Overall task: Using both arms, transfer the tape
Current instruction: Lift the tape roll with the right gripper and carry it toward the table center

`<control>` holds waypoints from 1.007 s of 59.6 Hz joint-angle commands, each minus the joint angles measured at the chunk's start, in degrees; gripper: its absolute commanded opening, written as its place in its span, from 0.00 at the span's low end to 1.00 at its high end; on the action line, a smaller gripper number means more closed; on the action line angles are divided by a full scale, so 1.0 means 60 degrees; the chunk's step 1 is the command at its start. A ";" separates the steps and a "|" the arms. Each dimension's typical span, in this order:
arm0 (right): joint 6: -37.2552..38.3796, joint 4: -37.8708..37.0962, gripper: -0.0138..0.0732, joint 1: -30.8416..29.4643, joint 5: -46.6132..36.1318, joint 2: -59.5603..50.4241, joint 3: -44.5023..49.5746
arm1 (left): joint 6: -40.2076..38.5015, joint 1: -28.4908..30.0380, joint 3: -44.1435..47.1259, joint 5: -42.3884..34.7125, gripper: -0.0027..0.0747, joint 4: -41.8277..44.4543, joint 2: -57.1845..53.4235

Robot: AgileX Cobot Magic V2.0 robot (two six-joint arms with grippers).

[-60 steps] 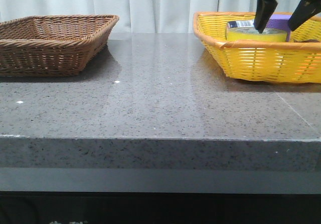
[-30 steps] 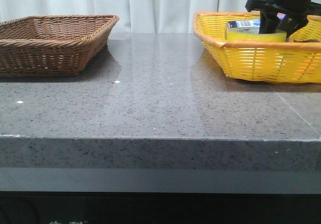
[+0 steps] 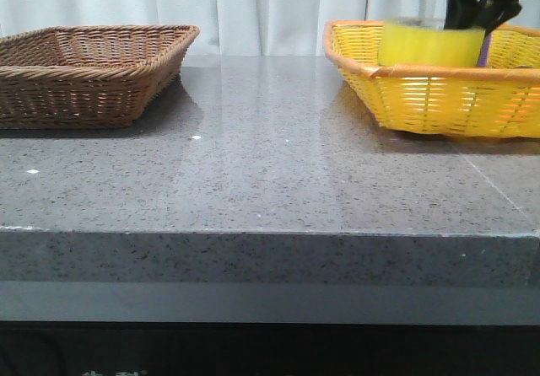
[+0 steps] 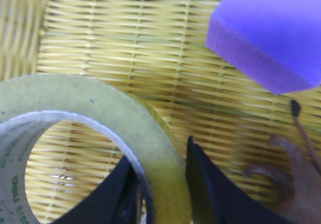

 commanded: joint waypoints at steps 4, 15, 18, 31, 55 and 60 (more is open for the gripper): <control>-0.0153 0.0188 0.34 -0.0041 -0.0291 -0.1517 -0.0416 | -0.0013 -0.0092 -0.0324 -0.0751 0.71 -0.0136 0.0003; -0.0692 0.0233 0.34 0.0168 -0.0153 -0.2463 -0.0184 | -0.0013 -0.0092 -0.0324 -0.0751 0.71 -0.0136 0.0003; -0.0882 0.0330 0.34 0.0252 -0.0227 -0.2731 0.0056 | -0.0013 -0.0092 -0.0324 -0.0751 0.71 -0.0136 0.0003; -0.2302 0.1207 0.34 0.1096 -0.1250 -0.4233 0.2021 | -0.0013 -0.0092 -0.0324 -0.0764 0.71 -0.0118 0.0027; -0.6295 0.2295 0.34 0.3501 -0.1524 -0.4860 0.4030 | -0.0013 -0.0092 -0.0324 -0.0818 0.71 -0.0118 0.0358; -0.7065 0.2324 0.34 0.3936 -0.1481 -0.4693 0.4030 | -0.0013 -0.0092 -0.0324 -0.0818 0.71 -0.0081 0.0362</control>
